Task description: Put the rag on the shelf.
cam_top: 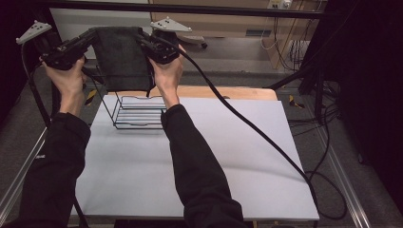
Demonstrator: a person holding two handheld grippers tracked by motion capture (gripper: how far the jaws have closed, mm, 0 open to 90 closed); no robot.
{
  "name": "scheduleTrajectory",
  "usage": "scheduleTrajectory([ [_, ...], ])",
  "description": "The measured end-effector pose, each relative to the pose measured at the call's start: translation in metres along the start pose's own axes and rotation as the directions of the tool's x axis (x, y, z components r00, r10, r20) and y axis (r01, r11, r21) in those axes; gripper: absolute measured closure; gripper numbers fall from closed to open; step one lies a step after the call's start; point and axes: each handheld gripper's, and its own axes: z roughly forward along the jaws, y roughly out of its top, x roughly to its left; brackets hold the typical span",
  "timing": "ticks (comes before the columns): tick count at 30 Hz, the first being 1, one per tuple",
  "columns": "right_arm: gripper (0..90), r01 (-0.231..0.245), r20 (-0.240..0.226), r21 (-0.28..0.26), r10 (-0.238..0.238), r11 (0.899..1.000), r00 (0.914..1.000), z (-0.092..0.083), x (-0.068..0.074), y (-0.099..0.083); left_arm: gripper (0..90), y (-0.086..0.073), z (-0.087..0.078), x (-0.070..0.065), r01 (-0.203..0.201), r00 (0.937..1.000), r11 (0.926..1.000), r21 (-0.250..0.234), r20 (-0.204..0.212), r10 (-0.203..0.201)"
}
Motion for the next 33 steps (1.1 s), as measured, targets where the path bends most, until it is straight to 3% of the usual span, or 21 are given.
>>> scheduleTrajectory([
  [6, 79.1, 0.019, -0.004, 0.01, -0.019, 1.0, 0.9998, -0.004, 0.005, -0.006, 79.4, -0.009, -0.008, 0.0, 0.002, 0.9999, 1.0, 0.002, 0.011, -0.002],
  [15, 79.1, 0.009, -0.021, 0.015, -0.009, 1.0, 0.9997, -0.007, 0.007, -0.017, 79.4, -0.016, -0.016, -0.001, -0.001, 0.9999, 0.9998, 0.02, 0.017, 0.001],
  [33, 78.9, 0.086, -0.043, 0.051, -0.084, 0.995, 0.9955, -0.016, 0.018, -0.027, 79.3, -0.029, -0.034, -0.006, -0.044, 0.9989, 0.9974, 0.057, 0.02, 0.043],
])
